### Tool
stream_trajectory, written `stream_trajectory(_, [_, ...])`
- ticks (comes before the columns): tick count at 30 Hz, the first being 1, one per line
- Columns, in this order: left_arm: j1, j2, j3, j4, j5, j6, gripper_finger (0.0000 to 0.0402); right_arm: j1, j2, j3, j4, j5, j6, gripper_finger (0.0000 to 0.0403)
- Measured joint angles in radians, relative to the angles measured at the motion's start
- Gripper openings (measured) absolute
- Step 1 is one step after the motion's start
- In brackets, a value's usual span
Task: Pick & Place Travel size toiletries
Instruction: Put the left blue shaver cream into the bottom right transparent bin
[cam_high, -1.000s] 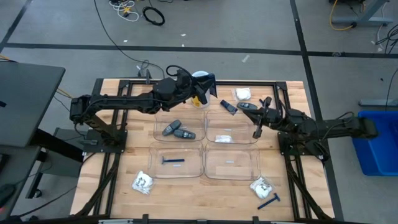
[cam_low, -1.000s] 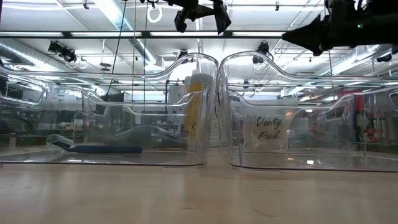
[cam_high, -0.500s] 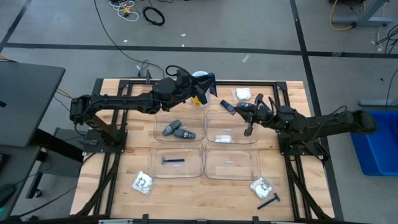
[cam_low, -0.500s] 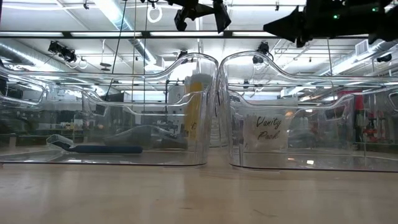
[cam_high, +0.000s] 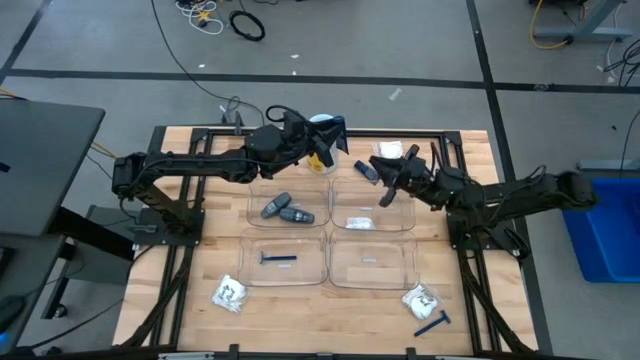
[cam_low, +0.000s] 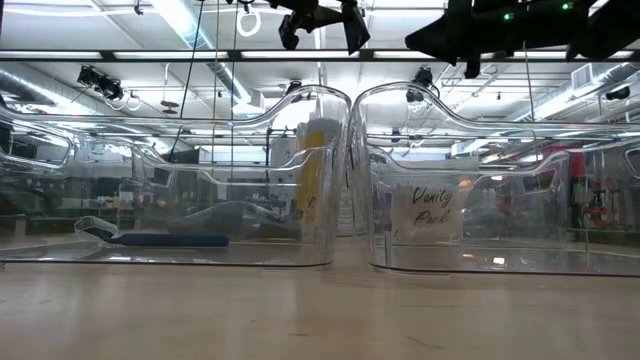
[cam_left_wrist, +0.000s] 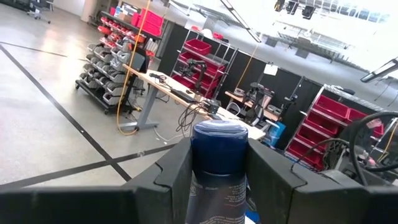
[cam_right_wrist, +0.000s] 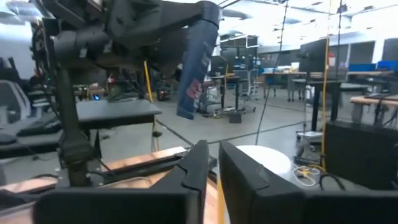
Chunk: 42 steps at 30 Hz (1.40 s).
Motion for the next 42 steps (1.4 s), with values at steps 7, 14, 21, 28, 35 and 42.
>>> stream_trajectory(7, [-0.002, 0.000, 0.000, -0.012, -0.001, 0.045, 0.0139, 0.000, 0.047, 0.035, -0.008, -0.010, 0.056, 0.0130])
stream_trajectory(14, [-0.002, 0.000, 0.000, -0.068, -0.002, 0.060, 0.0139, 0.000, 0.097, 0.040, -0.008, -0.010, 0.112, 0.0201])
stream_trajectory(21, [-0.020, 0.010, 0.001, -0.085, -0.030, 0.105, 0.0139, 0.000, 0.142, 0.040, 0.007, -0.009, 0.163, 0.0236])
stream_trajectory(28, [-0.033, 0.042, -0.001, -0.097, -0.025, 0.104, 0.0139, 0.000, 0.158, 0.096, 0.006, -0.008, 0.163, 0.0243])
stream_trajectory(35, [-0.038, 0.056, 0.001, -0.081, -0.026, 0.102, 0.0139, -0.007, 0.167, 0.207, -0.164, -0.009, 0.241, 0.0235])
stream_trajectory(42, [-0.038, 0.056, 0.001, -0.079, -0.023, 0.113, 0.0139, -0.039, 0.172, 0.245, -0.262, -0.035, 0.320, 0.0241])
